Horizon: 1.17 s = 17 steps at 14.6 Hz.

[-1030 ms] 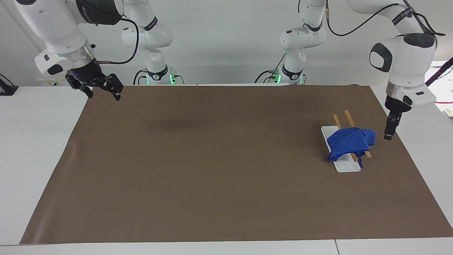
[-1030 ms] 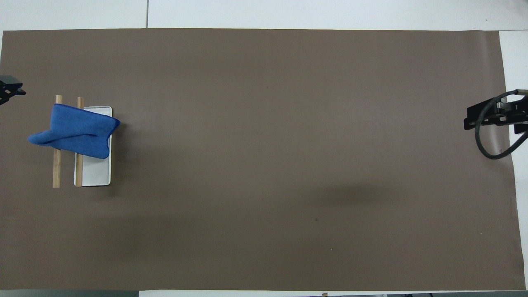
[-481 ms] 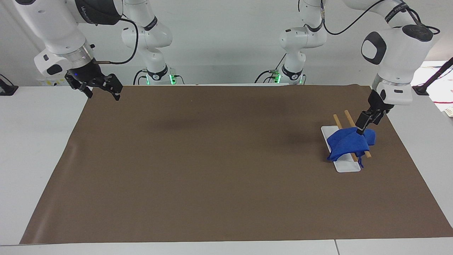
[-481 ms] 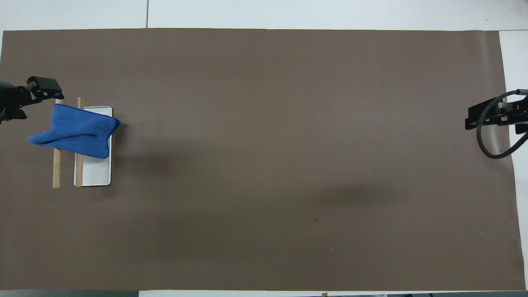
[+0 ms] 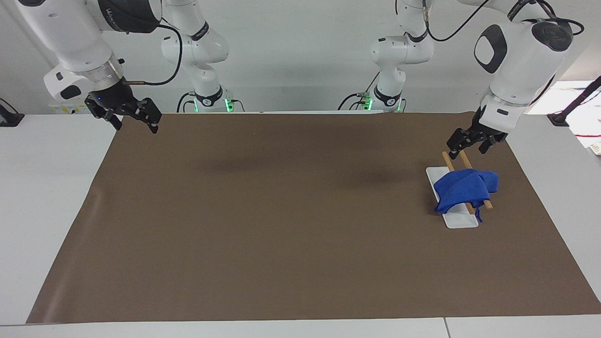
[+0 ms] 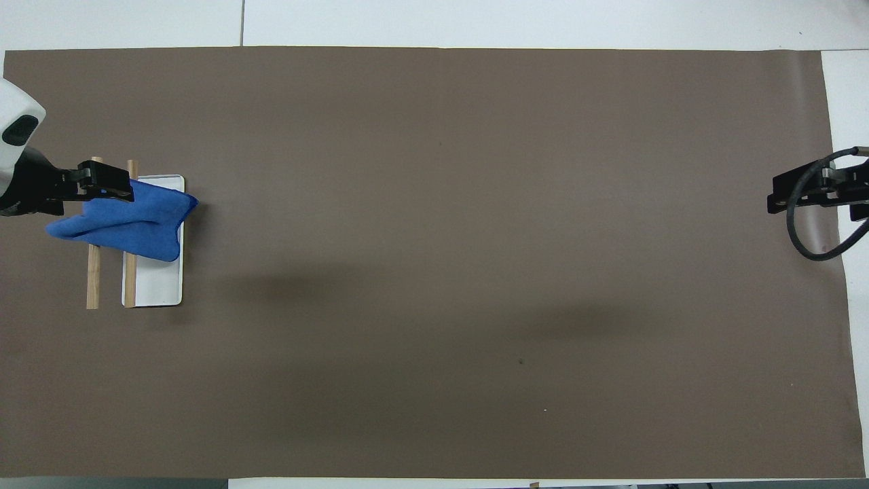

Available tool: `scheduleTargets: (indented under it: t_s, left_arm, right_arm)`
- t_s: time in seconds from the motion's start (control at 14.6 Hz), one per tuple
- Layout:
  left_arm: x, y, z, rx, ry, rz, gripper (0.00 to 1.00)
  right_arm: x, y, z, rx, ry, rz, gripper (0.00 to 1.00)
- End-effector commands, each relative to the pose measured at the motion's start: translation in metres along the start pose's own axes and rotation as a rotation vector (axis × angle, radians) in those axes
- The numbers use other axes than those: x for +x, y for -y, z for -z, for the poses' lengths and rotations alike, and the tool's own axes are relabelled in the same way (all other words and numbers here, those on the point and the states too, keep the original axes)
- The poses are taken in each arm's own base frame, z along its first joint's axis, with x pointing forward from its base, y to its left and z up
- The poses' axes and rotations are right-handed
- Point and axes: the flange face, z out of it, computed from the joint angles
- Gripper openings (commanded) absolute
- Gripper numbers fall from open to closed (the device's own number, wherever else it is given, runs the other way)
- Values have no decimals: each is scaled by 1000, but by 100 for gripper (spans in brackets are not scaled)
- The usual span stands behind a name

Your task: Right arm passes towel to left arm to hang

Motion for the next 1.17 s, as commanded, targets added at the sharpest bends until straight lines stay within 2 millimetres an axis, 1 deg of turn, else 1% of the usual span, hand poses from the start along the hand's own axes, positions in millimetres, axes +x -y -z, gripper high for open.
scheduleTargets:
  t_s: [0.0,0.14,0.27,0.34,0.48,0.76,0.96,1.1]
  left_arm:
    - [-6,1,8,-18,31,-26,100]
    - [-4,1,21,-17,40,-38,100]
    - [-2,5,34,-14,44,-36,100]
    - [-1,8,36,-12,45,-32,100]
    - [-1,11,39,-17,41,-36,100]
    - [-14,8,34,-16,60,-35,100]
    - [-12,8,35,-11,50,-55,100]
    - [-10,9,36,-9,49,-150,100]
  right_arm:
    - [-3,-1,0,19,-9,-15,100]
    - [-6,0,-6,19,0,10,100]
    - [-6,-1,-5,21,-8,86,100]
    - [-5,0,-5,21,-12,86,100]
    - [-3,0,-4,22,-26,83,100]
    - [-6,-2,-5,19,-8,85,100]
    - [-6,-2,-6,19,-6,85,100]
    - [-6,-2,-6,19,-6,85,100]
